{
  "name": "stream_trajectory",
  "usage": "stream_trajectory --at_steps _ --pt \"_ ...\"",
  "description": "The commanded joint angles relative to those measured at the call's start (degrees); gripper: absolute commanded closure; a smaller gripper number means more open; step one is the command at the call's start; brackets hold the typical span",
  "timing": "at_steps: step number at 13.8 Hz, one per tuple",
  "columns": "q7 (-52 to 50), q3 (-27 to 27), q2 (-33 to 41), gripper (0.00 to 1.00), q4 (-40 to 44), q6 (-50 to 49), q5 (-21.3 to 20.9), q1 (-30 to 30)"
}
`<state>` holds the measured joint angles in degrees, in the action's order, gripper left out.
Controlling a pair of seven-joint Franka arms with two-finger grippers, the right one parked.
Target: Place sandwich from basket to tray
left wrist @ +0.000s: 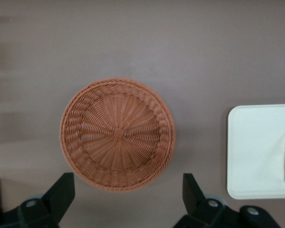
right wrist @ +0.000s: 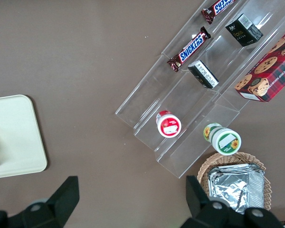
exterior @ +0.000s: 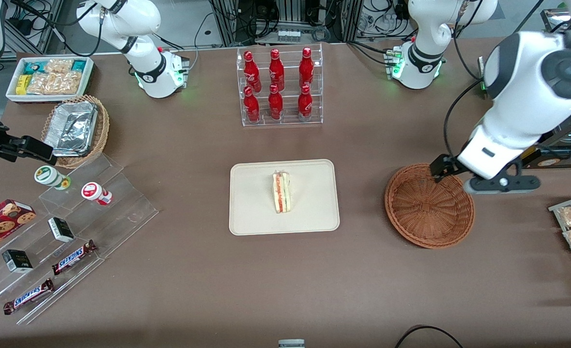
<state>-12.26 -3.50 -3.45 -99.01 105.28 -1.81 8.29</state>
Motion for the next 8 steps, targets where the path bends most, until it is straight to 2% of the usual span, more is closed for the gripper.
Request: stream_trajectory --at_steps 1,8 --pt "3.1 -0.5 6.1 0.0 -2.9 -3.1 1.7 -3.4" --pt "3.5 -0.5 7.6 0.0 -2.5 -6.9 3.0 -7.3"
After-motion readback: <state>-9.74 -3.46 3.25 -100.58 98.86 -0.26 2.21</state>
